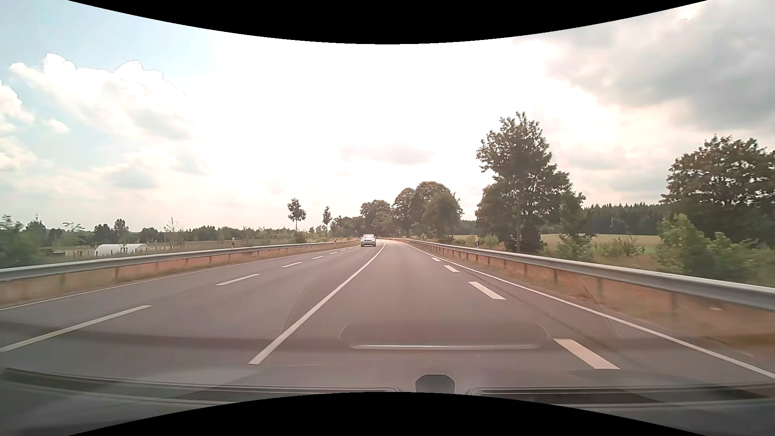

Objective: Follow the waypoints while adhering to traffic rules and regulations

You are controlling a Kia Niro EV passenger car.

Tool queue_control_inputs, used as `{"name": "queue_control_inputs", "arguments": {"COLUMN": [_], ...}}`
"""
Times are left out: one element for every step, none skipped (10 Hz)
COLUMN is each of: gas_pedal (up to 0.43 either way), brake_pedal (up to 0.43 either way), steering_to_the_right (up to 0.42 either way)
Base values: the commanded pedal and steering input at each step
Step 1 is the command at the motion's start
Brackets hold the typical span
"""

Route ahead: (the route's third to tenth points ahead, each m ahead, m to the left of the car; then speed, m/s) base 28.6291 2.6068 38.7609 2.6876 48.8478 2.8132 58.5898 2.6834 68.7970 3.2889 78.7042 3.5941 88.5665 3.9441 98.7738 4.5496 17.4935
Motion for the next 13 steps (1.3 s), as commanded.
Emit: {"name": "queue_control_inputs", "arguments": {"gas_pedal": [0.157, 0.157, 0.157, 0.157, 0.157, 0.157, 0.157, 0.157, 0.150, 0.150, 0.150, 0.150, 0.150], "brake_pedal": [0.000, 0.000, 0.000, 0.000, 0.000, 0.000, 0.000, 0.000, 0.000, 0.000, 0.000, 0.000, 0.000], "steering_to_the_right": [-0.005, -0.005, -0.006, -0.006, -0.005, -0.006, -0.006, -0.005, -0.005, -0.005, -0.005, -0.005, -0.005]}}
